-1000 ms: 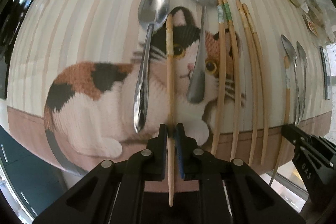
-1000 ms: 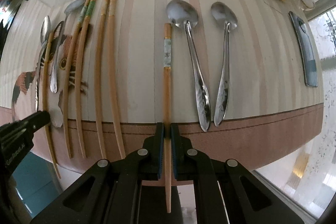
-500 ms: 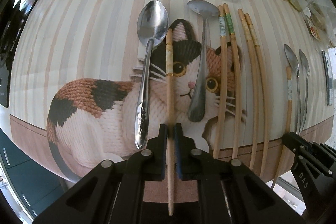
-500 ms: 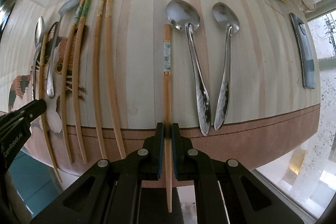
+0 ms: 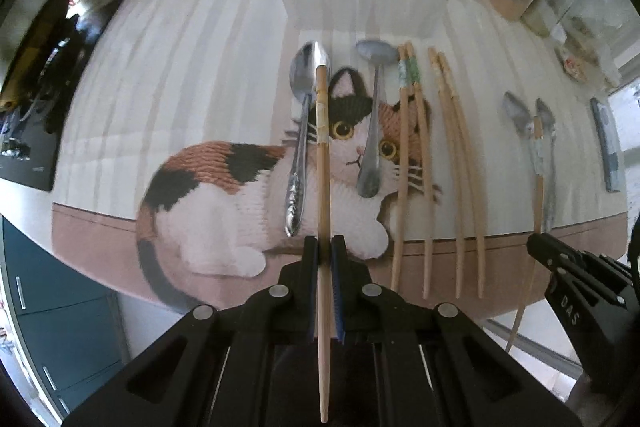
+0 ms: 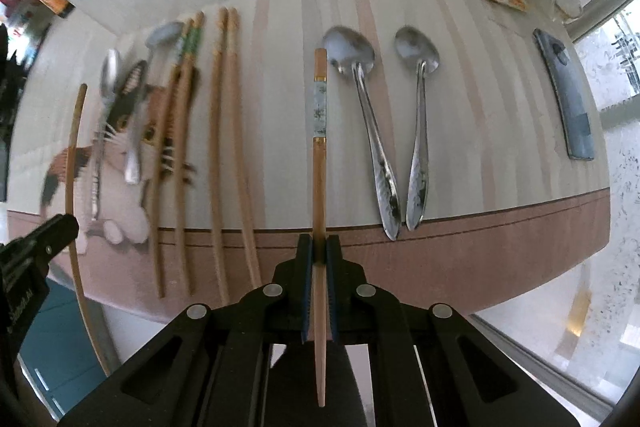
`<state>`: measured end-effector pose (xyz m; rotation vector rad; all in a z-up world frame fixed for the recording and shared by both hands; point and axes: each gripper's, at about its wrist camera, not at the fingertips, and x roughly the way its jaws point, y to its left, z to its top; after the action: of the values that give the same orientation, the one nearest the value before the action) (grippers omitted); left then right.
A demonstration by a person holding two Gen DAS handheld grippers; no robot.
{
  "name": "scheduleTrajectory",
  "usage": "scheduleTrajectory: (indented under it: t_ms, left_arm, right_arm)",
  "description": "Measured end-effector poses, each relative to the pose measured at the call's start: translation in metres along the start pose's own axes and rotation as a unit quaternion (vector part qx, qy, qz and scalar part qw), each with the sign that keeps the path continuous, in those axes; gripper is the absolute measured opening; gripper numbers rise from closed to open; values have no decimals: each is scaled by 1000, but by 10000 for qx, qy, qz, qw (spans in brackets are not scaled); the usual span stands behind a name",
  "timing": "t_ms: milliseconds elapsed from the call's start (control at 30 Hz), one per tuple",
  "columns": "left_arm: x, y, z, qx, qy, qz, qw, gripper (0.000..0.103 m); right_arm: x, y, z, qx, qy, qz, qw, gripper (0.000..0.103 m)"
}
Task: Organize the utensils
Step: 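Grasp a wooden chopstick with the left tool while the right tool grasps another chopstick, then carry both chopsticks to the clear plastic rack and open both tools to drop them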
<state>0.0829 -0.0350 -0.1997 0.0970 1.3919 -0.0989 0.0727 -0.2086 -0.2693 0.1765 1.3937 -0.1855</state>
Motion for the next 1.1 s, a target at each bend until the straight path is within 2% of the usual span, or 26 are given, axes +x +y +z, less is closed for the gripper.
scheduleTrajectory:
  t_ms: [167,300,400,567,700,833,967,1100]
  left_arm:
    - [-52,3,-1,-165,-538,-49,9984,4]
    - [-91,7,17,-223,-971,-228,9948,4]
    - [-116,8,40,-208,-1236,-414,9912,4]
    - [-141,14,105,-135,-1450,-766,9864,4]
    - [-136,22,167,-143,-1336,-1001,9859,4]
    - [-116,25,232,-101,-1027,-1234,9870,4]
    - [-86,24,279,-29,-629,-1353,9888,4]
    - [-54,19,307,-8,-276,-1382,9900,4]
  right_arm:
    - [-37,-11,7,99,-340,396,9986,7]
    - [-69,-17,20,164,-681,697,9951,7]
    - [-99,-15,44,220,-915,924,9913,7]
    - [-125,0,106,168,-1132,1251,9855,7]
    - [-129,24,172,161,-1112,1341,9846,7]
    - [-117,48,230,142,-980,1324,9862,7]
    - [-98,61,277,186,-737,1296,9886,7]
    - [-75,69,308,254,-532,1175,9913,7]
